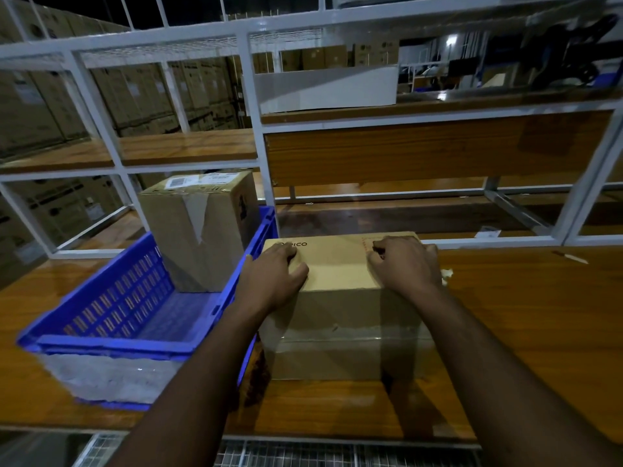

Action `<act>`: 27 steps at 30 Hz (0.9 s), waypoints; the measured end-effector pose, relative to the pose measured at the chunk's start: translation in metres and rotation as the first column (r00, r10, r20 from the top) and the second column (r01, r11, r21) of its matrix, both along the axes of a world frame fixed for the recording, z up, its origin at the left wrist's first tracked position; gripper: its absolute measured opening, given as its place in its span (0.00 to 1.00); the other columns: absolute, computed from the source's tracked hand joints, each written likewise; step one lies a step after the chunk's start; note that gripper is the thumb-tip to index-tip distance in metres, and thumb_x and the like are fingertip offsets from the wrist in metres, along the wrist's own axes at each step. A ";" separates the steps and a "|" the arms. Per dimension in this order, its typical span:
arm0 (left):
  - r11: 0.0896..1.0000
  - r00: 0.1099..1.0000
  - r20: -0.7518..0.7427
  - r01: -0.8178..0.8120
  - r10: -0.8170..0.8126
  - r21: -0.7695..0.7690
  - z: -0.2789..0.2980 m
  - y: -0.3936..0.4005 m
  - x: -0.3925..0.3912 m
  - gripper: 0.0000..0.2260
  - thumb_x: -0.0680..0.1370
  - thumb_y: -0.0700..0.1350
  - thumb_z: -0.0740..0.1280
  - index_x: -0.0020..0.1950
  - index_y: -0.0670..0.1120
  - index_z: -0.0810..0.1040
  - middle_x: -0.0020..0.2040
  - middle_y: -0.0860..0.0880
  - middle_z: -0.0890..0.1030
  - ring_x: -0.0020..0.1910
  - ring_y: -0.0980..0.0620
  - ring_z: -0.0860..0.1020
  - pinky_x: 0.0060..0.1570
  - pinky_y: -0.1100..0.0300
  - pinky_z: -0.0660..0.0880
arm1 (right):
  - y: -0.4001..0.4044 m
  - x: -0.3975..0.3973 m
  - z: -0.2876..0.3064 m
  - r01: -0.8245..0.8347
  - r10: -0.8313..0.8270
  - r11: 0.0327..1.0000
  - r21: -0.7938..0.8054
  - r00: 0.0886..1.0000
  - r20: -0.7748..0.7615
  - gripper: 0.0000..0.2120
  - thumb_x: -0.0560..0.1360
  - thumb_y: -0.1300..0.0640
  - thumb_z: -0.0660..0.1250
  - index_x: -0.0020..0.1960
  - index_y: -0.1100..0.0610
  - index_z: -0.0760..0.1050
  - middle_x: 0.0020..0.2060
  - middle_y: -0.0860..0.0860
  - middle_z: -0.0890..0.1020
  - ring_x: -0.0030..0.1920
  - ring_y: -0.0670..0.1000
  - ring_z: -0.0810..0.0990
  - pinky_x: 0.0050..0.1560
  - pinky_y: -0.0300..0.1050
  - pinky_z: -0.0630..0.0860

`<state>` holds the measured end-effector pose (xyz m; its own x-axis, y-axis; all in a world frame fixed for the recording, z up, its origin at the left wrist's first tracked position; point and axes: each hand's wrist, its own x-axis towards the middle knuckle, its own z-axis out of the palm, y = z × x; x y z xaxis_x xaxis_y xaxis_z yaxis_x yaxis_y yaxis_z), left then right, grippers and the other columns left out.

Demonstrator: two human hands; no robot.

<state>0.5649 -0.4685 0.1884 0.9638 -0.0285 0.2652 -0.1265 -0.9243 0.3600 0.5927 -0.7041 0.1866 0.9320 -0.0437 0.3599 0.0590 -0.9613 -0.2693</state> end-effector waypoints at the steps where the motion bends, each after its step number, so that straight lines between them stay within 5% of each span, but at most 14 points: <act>1: 1.000 1.000 0.002 0.003 -0.003 -0.015 0.001 0.000 -0.001 0.23 0.81 0.55 0.61 0.75 0.50 0.71 0.74 0.50 0.73 0.69 0.50 0.73 0.69 0.46 0.68 | -0.002 0.000 0.000 -0.009 0.009 1.000 0.004 1.000 -0.014 0.15 0.80 0.43 0.60 0.57 0.49 0.81 0.53 0.49 0.83 0.55 0.53 0.78 0.63 0.57 0.66; 7: 0.997 0.993 0.105 -0.045 0.052 -0.065 -0.008 0.003 -0.006 0.23 0.81 0.58 0.60 0.72 0.49 0.75 0.69 0.51 0.77 0.65 0.52 0.75 0.55 0.56 0.71 | -0.009 -0.024 -0.011 0.030 -0.064 0.987 0.158 0.974 0.216 0.14 0.80 0.46 0.61 0.51 0.52 0.81 0.47 0.49 0.82 0.49 0.49 0.77 0.53 0.49 0.76; 10: 0.981 0.991 0.105 -0.063 0.083 -0.184 -0.021 0.013 -0.017 0.30 0.78 0.65 0.55 0.73 0.49 0.74 0.73 0.49 0.74 0.69 0.52 0.72 0.62 0.50 0.74 | -0.019 -0.049 -0.032 0.053 -0.177 0.923 0.380 0.938 0.299 0.16 0.81 0.46 0.58 0.59 0.54 0.76 0.53 0.51 0.79 0.51 0.48 0.76 0.42 0.45 0.75; 14: 0.943 0.979 0.132 -0.107 0.155 -0.315 -0.036 0.017 -0.031 0.25 0.83 0.60 0.60 0.76 0.49 0.71 0.78 0.48 0.67 0.75 0.49 0.67 0.68 0.49 0.68 | -0.026 -0.076 -0.070 0.121 -0.272 0.794 0.596 0.947 0.171 0.31 0.79 0.36 0.50 0.71 0.56 0.65 0.57 0.53 0.79 0.47 0.50 0.78 0.32 0.38 0.66; 17: 0.900 0.972 0.142 -0.112 0.187 -0.422 -0.038 0.014 -0.037 0.24 0.82 0.58 0.63 0.76 0.49 0.72 0.75 0.47 0.72 0.72 0.49 0.71 0.65 0.53 0.68 | -0.020 -0.086 -0.088 0.166 -0.275 0.781 0.602 0.957 0.092 0.36 0.75 0.32 0.44 0.65 0.58 0.69 0.49 0.55 0.79 0.42 0.51 0.75 0.36 0.44 0.70; 22: 0.804 0.971 0.081 -0.136 0.223 -0.579 -0.038 0.017 -0.037 0.25 0.80 0.59 0.65 0.75 0.51 0.72 0.74 0.48 0.73 0.70 0.48 0.71 0.64 0.50 0.71 | -0.018 -0.075 -0.065 0.090 -0.233 0.780 0.619 0.960 0.154 0.35 0.74 0.30 0.46 0.64 0.56 0.69 0.51 0.54 0.80 0.45 0.51 0.77 0.40 0.45 0.71; 27: 0.487 0.979 -0.119 -0.187 0.168 -0.853 -0.053 0.010 -0.043 0.35 0.73 0.71 0.66 0.74 0.52 0.73 0.72 0.47 0.74 0.66 0.47 0.75 0.64 0.41 0.75 | -0.013 -0.052 0.002 -0.155 -0.107 0.844 0.514 0.890 0.444 0.26 0.79 0.33 0.55 0.65 0.52 0.70 0.56 0.50 0.78 0.55 0.51 0.77 0.53 0.53 0.76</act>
